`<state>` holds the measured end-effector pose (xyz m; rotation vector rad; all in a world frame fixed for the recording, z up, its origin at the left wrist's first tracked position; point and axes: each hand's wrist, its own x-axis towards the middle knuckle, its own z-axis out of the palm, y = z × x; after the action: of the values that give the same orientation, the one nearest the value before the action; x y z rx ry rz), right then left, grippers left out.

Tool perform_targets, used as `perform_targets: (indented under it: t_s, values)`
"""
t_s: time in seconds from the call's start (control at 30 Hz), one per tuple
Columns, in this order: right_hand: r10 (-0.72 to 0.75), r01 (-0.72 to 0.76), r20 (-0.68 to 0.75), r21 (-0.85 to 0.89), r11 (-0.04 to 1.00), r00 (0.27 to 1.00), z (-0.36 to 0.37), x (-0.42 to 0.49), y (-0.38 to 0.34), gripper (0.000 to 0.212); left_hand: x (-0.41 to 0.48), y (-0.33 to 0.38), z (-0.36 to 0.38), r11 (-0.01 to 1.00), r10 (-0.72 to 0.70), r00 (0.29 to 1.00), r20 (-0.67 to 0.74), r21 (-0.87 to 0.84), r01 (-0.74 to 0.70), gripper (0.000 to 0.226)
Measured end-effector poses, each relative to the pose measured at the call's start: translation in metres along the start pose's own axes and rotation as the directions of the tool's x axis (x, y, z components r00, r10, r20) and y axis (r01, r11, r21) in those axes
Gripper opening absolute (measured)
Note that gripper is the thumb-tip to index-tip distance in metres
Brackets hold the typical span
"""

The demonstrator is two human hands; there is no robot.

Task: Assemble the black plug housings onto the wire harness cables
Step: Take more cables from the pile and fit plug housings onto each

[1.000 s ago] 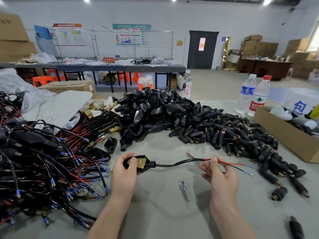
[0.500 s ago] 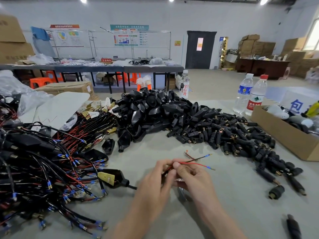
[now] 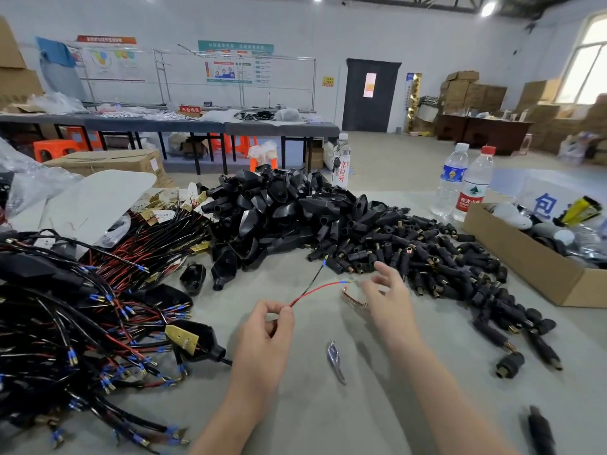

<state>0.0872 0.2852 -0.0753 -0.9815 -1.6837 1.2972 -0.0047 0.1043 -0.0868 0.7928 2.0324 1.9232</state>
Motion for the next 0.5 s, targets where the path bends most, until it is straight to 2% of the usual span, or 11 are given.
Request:
perform_targets:
  t_s: [0.23,0.33,0.43,0.5]
  values:
    - [0.210,-0.233,-0.123,-0.228,0.945,0.970,0.005,0.080,0.002,0.043,0.005,-0.002,0.002,0.995,0.099,0.993,0.061,0.020,-0.100,0.021]
    - [0.231,-0.267,-0.153,-0.286,0.920,0.961,0.004,0.091,-0.001,0.028,0.006,-0.003,0.003,0.991,0.126,0.990,0.070,0.028,-0.129,0.023]
    - [0.289,-0.306,-0.115,-0.187,0.933,0.950,0.003,0.095,0.001,0.018,0.008,-0.008,0.004,0.983,0.156,0.983,0.099,0.085,-0.165,0.023]
    - [0.353,-0.352,-0.024,0.049,0.935,0.935,-0.001,0.088,-0.001,0.015,0.009,-0.011,0.005,0.970,0.192,0.974,0.123,0.128,-0.208,0.019]
